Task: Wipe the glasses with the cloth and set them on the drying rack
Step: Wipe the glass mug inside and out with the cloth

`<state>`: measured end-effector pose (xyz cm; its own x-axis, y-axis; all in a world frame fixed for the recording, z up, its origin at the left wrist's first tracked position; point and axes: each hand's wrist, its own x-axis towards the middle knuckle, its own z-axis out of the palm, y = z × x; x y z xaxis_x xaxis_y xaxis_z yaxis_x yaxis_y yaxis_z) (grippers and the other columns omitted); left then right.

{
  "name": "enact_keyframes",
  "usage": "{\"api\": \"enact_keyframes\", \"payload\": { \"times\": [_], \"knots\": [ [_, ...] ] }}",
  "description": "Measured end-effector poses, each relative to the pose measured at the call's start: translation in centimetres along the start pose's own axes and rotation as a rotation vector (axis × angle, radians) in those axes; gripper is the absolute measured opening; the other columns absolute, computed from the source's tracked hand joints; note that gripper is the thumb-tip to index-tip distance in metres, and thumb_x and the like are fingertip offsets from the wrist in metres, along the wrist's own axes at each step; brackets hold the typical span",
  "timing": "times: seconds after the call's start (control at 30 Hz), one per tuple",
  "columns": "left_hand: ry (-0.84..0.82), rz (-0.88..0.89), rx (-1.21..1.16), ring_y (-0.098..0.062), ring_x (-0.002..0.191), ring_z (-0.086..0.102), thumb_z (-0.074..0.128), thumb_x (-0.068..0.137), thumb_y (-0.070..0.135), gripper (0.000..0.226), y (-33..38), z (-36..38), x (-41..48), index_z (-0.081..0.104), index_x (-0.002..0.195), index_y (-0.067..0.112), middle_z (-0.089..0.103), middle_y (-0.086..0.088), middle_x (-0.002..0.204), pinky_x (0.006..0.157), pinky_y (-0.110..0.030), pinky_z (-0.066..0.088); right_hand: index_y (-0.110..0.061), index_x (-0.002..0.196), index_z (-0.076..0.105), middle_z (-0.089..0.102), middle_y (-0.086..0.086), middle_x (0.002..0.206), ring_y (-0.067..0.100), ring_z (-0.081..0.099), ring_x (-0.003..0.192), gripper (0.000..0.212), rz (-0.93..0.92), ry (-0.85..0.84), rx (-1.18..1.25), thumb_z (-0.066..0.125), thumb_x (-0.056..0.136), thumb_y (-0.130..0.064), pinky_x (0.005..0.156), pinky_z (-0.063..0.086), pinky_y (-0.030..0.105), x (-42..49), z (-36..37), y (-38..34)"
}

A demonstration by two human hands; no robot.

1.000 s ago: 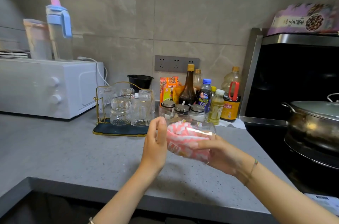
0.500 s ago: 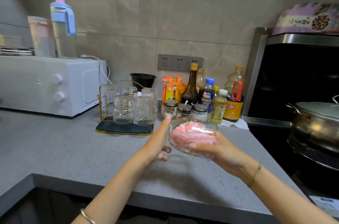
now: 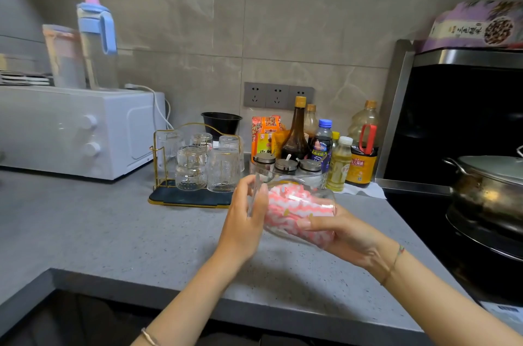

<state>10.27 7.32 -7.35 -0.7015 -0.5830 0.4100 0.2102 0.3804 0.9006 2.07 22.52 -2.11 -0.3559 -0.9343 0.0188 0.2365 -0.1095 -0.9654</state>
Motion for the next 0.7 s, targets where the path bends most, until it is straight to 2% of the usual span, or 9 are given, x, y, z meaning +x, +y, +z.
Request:
{"api": "enact_keyframes", "payload": {
  "times": [0.07,0.17,0.3,0.4,0.43,0.5,0.53,0.63,0.7],
  "knots": [
    [-0.038,0.061,-0.019,-0.025,0.116,0.060,0.035,0.067,0.092,0.082,-0.7,-0.1,0.2,0.037,0.129,0.038,0.050,-0.011,0.136,0.080,-0.038,0.060,-0.009,0.105,0.071,0.070,0.015,0.111,0.025,0.069,0.098,0.056,0.028,-0.038,-0.013,0.084,0.051,-0.001,0.077,0.056,0.026,-0.2,-0.2,0.1],
    [-0.069,0.120,-0.061,-0.029,0.114,0.061,0.041,0.069,0.088,0.062,-0.8,-0.3,0.1,0.040,0.120,0.051,0.047,-0.013,0.134,0.071,-0.035,0.061,-0.010,0.103,0.071,0.071,0.013,0.109,0.024,0.069,0.098,0.063,0.057,-0.070,-0.049,0.093,0.044,-0.005,0.077,0.056,0.026,-0.5,-0.2,0.1],
    [-0.069,0.092,-0.065,-0.029,0.118,0.058,0.041,0.077,0.080,0.055,0.4,-0.6,-0.4,0.042,0.123,0.049,0.050,-0.009,0.134,0.082,-0.042,0.057,-0.007,0.095,0.074,0.073,0.014,0.103,0.022,0.072,0.090,0.031,0.013,-0.022,-0.038,0.065,0.074,0.014,0.074,0.058,0.024,-0.6,0.5,0.1],
    [-0.093,-0.057,0.012,-0.038,0.124,0.049,0.036,0.090,0.061,0.054,0.8,-0.9,-0.2,0.041,0.135,0.031,0.051,-0.013,0.136,0.094,-0.056,0.043,-0.005,0.095,0.071,0.073,0.015,0.100,0.021,0.072,0.086,0.032,-0.016,0.027,-0.026,0.062,0.069,0.010,0.071,0.058,0.024,-0.4,0.6,0.4],
    [-0.100,-0.115,0.052,-0.039,0.123,0.048,0.036,0.091,0.056,0.054,0.8,-0.9,-0.1,0.043,0.136,0.026,0.052,-0.013,0.135,0.090,-0.054,0.047,-0.005,0.097,0.069,0.073,0.014,0.100,0.021,0.072,0.087,0.034,-0.020,0.053,-0.048,0.063,0.067,0.008,0.072,0.058,0.024,-0.3,0.5,0.5],
    [-0.118,-0.225,0.099,-0.033,0.106,0.059,0.039,0.094,0.055,0.053,0.9,-1.2,0.3,0.047,0.133,0.021,0.056,-0.010,0.128,0.063,-0.034,0.056,-0.005,0.101,0.068,0.074,0.012,0.100,0.020,0.072,0.088,0.036,-0.021,0.099,-0.100,0.066,0.067,0.006,0.074,0.058,0.024,-0.1,0.4,0.9],
    [-0.143,-0.284,0.105,-0.025,0.093,0.059,0.041,0.093,0.058,0.054,1.1,-1.3,0.3,0.047,0.133,0.022,0.057,-0.005,0.123,0.055,-0.025,0.049,-0.004,0.104,0.067,0.074,0.012,0.101,0.019,0.072,0.088,0.038,-0.020,0.120,-0.136,0.068,0.067,0.006,0.072,0.058,0.023,-0.1,0.3,1.1],
    [-0.228,-0.460,0.031,-0.017,0.094,0.055,0.036,0.084,0.075,0.070,1.5,-1.4,0.4,0.047,0.134,0.027,0.057,-0.002,0.122,0.060,-0.023,0.045,-0.003,0.104,0.069,0.075,0.007,0.097,0.014,0.072,0.085,0.036,-0.033,0.162,-0.250,0.070,0.070,0.010,0.066,0.054,0.017,-0.1,0.4,1.6],
    [-0.181,-0.501,-0.021,-0.017,0.085,0.054,0.032,0.083,0.078,0.078,1.7,-1.1,0.5,0.051,0.132,0.021,0.059,-0.005,0.112,0.056,-0.022,0.043,-0.006,0.097,0.070,0.076,0.004,0.090,0.011,0.072,0.080,0.032,-0.042,0.167,-0.297,0.070,0.072,0.013,0.064,0.052,0.015,-0.1,0.7,1.5]
  ]
}}
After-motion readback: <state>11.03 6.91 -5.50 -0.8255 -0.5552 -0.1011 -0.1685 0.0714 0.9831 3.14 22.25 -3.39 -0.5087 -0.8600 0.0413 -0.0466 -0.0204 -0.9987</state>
